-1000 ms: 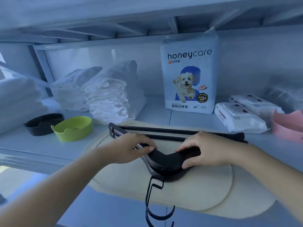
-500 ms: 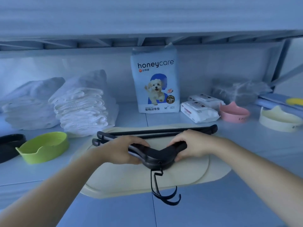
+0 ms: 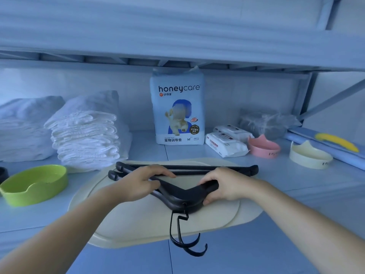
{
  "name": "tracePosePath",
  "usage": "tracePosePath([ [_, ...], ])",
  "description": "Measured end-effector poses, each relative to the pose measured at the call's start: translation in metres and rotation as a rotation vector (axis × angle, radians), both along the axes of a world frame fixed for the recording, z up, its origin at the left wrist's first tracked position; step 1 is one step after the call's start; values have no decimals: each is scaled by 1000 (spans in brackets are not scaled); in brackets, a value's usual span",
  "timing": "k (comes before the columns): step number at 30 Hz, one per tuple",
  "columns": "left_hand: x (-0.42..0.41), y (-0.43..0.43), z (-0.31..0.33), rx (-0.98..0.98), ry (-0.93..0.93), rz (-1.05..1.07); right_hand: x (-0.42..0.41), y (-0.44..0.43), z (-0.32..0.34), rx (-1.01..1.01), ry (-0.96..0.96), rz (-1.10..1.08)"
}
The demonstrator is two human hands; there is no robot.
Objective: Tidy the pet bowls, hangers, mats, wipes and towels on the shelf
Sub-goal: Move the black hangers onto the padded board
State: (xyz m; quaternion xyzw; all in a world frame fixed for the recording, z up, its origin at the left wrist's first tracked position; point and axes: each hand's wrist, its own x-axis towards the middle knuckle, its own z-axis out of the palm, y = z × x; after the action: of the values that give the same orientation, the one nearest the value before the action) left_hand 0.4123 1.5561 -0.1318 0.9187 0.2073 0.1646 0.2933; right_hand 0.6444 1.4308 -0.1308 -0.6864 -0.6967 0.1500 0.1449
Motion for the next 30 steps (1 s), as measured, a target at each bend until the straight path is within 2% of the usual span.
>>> tracePosePath([
  [7,-5,12,-2,49,-59,45,41,-3,15,42,-81,-136],
  [14,7,26,-10,66,-75,100,79,1,8,-124,-112,-272],
  [22,27,32,-11,84,-70,65,87,6,6,-81,-92,-229],
  [30,38,30,0,123,-54,24,90,-5,21,27,-166,-236],
])
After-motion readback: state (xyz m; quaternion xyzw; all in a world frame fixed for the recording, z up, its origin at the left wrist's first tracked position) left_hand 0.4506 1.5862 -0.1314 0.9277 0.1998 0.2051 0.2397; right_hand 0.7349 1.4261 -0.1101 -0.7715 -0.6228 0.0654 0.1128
